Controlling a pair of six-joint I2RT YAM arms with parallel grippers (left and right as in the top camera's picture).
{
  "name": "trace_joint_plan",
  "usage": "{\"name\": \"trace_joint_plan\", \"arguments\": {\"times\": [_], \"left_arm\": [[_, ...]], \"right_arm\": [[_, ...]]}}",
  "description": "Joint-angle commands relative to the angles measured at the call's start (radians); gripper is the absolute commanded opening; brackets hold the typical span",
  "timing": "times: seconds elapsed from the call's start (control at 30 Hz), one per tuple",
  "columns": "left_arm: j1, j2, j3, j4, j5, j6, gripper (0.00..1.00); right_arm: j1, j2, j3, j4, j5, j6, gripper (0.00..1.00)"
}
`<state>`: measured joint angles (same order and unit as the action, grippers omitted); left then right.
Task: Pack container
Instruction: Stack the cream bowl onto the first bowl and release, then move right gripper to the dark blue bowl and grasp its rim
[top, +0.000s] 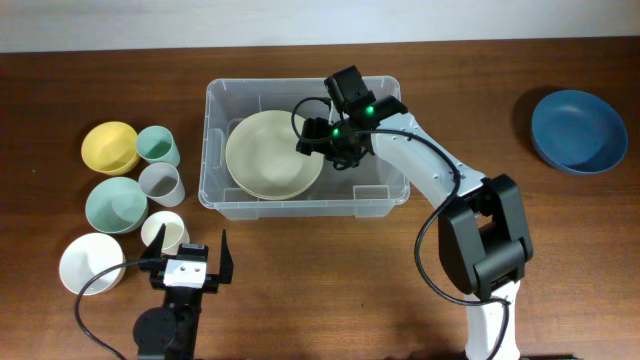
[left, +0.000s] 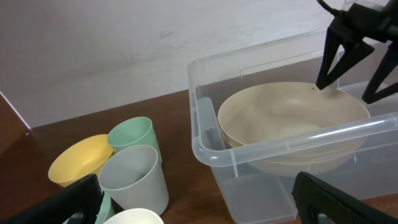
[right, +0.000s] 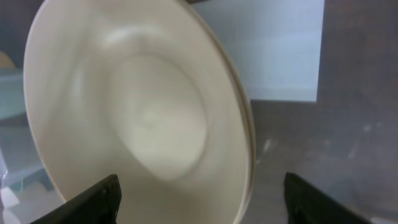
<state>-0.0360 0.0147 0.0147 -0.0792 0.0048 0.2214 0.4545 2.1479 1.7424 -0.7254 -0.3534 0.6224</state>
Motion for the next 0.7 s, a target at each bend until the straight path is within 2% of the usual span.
{"name": "trace_joint_plan", "arguments": {"times": [0.0, 0.37, 0.43, 0.57, 0.67], "left_arm": [[0.006, -0.006, -0.005, -0.002, 0.015, 0.015, 1.00], [0.006, -0.006, -0.005, -0.002, 0.015, 0.015, 1.00], [0.006, -0.006, -0.005, -0.002, 0.015, 0.016, 1.00], [0.006, -0.006, -0.005, -0.002, 0.015, 0.015, 1.00], [0.006, -0.006, -0.005, -0.002, 0.014, 0.016, 1.00]], "right_arm": [[0.003, 0.000, 0.103, -0.056, 0.049, -0.064, 0.81], [-0.053, -0.005, 0.576, -0.483, 0.436, -0.121, 0.91], [-0.106, -0.009, 0.695, -0.581, 0.501, -0.113, 0.99], [-0.285, -0.010, 0.868, -0.738, 0.521, -0.074, 0.99], [-0.461, -0.010, 0.882, -0.837, 0.504, -0.018, 0.99]]}}
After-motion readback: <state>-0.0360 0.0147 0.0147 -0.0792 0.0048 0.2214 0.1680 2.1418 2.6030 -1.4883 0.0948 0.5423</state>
